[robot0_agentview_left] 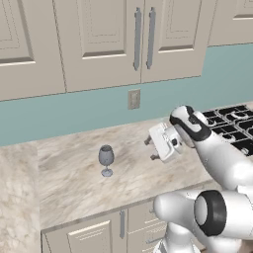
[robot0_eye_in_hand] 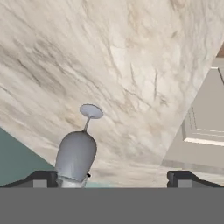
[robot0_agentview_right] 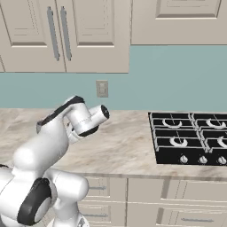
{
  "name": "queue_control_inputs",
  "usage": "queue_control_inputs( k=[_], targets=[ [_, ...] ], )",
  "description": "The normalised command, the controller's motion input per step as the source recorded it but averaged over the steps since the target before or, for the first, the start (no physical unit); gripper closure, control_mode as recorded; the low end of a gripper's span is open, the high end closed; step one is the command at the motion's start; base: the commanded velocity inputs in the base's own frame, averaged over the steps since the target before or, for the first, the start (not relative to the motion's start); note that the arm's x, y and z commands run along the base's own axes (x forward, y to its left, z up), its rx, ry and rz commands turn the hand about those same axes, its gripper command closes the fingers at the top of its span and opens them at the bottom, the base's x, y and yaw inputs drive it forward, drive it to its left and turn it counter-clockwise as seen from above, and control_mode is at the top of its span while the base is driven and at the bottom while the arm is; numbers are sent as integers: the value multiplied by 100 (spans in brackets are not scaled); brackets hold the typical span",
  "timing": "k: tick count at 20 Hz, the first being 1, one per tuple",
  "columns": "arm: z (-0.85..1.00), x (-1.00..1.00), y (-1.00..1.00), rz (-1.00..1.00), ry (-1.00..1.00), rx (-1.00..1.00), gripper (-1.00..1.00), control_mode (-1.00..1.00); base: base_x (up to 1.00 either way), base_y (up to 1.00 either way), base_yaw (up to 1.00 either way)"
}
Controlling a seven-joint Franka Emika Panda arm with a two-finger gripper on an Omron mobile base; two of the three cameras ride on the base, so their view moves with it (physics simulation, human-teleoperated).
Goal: Retrieve the wine glasses from the counter and place one next to each plate.
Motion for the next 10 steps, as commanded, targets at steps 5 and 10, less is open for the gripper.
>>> queue_control_inputs(
  k=[5,10],
  targets=[
    [-27,53,17,-2,11,0,-100,-100,0,0,0],
    [-26,47,29,-3,9,0,-100,-100,0,0,0]
  ],
)
